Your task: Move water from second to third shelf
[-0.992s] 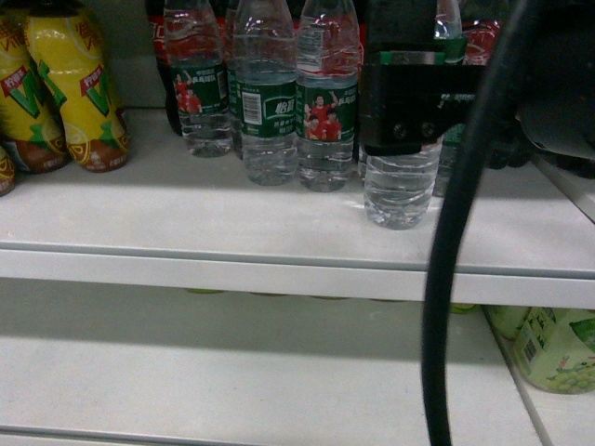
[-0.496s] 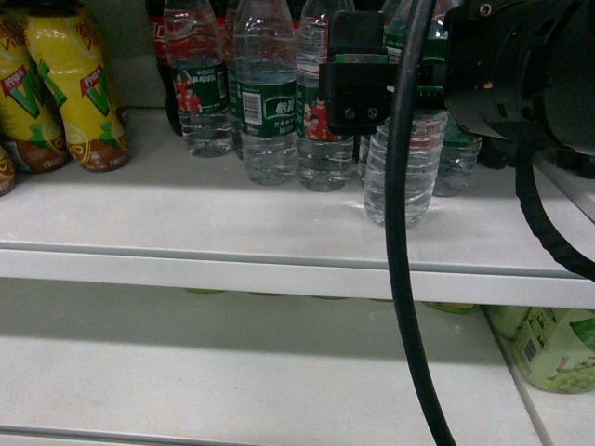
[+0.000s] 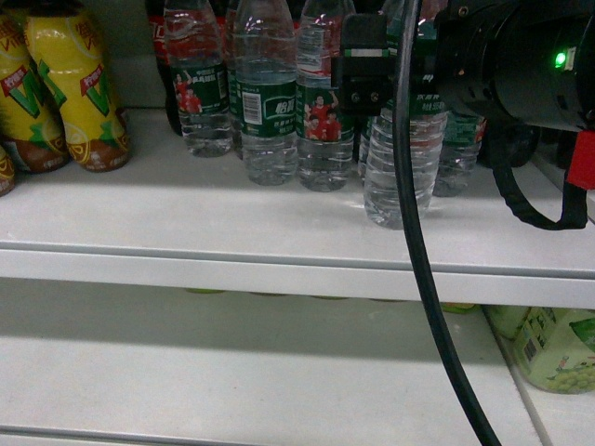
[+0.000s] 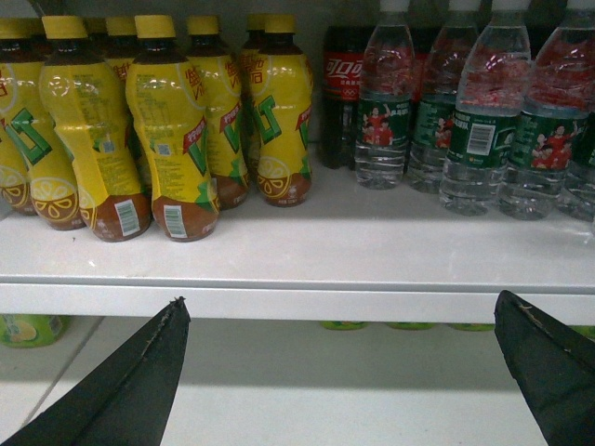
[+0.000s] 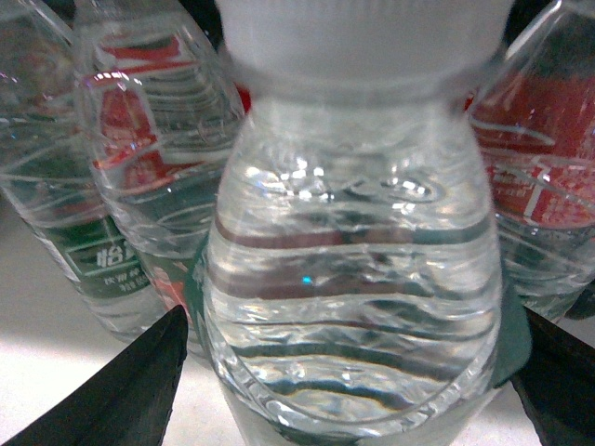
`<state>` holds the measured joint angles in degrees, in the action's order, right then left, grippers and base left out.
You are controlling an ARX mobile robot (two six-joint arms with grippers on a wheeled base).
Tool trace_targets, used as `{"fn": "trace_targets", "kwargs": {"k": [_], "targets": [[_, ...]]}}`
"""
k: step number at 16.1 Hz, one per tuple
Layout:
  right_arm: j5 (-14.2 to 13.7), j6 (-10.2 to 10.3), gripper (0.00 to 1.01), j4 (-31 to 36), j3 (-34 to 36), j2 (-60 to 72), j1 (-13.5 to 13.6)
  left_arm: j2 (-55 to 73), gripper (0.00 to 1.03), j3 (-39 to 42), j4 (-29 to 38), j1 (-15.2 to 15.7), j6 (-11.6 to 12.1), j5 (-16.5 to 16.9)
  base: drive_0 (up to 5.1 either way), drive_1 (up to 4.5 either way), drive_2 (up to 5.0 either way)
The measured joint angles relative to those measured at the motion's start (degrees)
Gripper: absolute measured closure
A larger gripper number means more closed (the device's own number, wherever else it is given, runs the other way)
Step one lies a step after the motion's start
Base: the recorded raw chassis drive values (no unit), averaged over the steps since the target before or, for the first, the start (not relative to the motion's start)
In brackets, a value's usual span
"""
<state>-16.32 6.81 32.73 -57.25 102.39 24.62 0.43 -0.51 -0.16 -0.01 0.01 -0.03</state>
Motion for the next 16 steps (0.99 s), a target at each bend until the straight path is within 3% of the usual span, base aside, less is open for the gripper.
{"fn": "trace_targets", "kwargs": {"k": [4,5,10,14,16], "targets": [[-1.1,0.5,0.03,-1.5,-1.7,1.9,0.1,0.0,0.05,0.0,0.0,0.0,0.0,0.0,0.0,0.00,0.0],[-1.5,0.9,0.07,-1.0,-1.7,2.2,0.4,0.0,0.05,0.0,0.0,0.0,0.0,0.0,0.0,0.00,0.0],[-2.6,1.2,0.54,-1.5,-2.3,2.5,1.2,0.0,0.05,0.0,0.0,0.0,0.0,0.0,0.0,0.00,0.0],[-2.6,1.4,0.59,-2.5,-1.9,1.6,1.3,0.0,0.05,0.0,0.0,0.0,0.0,0.0,0.0,0.00,0.0],[-1.2,1.8,0.60,-3.5,0.2,-1.1,1.3,0.0,0.05,0.0,0.0,0.0,0.0,0.0,0.0,0.00,0.0]]}}
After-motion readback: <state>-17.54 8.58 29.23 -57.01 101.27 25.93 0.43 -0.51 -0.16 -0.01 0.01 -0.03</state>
